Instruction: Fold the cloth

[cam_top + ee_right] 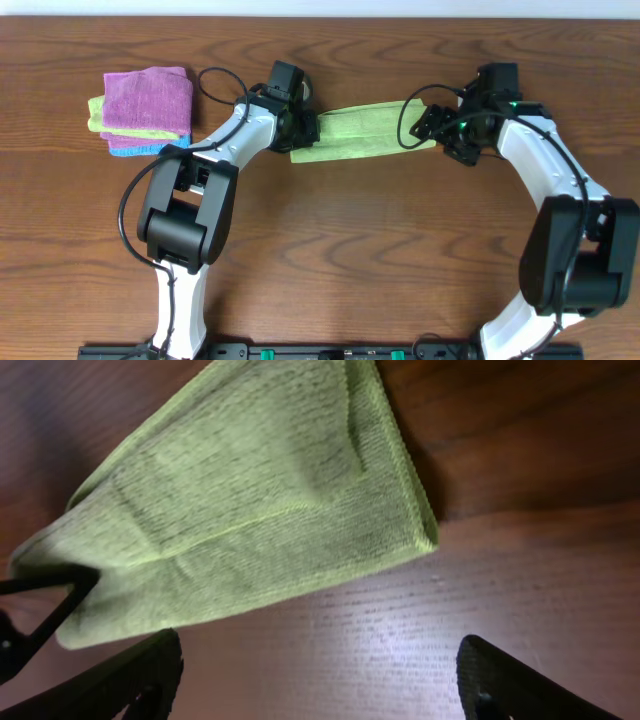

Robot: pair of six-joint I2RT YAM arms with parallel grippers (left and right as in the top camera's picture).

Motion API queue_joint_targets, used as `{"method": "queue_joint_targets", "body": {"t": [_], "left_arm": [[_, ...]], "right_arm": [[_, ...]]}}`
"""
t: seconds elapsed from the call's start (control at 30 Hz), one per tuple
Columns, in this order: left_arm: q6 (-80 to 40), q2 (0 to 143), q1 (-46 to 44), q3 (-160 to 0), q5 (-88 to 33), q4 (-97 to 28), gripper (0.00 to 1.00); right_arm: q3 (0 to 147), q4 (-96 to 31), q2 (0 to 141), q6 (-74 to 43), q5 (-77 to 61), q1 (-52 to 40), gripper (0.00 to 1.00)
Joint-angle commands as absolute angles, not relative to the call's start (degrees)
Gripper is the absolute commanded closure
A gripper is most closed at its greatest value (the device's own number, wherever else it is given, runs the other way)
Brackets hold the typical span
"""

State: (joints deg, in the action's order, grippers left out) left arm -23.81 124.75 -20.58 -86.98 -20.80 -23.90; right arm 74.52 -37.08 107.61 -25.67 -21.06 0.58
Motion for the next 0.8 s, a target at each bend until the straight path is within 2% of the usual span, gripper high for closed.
{"method": "queue_joint_targets", "body": {"t": [0.0, 0.3, 0.57, 0.77], "left_arm": [[-22.7, 124.5, -20.3, -88.0, -18.9, -24.0, 0.94], [-22.7, 124.5, -20.3, -88.0, -17.6, -24.2, 0.94], [-22.7, 124.5, -20.3, -88.0, -17.6, -24.2, 0.94], [-22.7, 124.5, -20.3, -88.0, -17.6, -24.2, 0.94]], "right_arm": [[75.1, -36.1, 110.5, -28.1, -21.8, 0.8, 0.13], [75.1, -30.9, 115.2, -31.0, -23.4, 0.7, 0.18], [75.0, -28.0, 115.4, -32.8, -22.4, 0.2, 0.29], [75.0, -26.0, 115.6, -33.5, -20.8, -1.1, 0.3]]}}
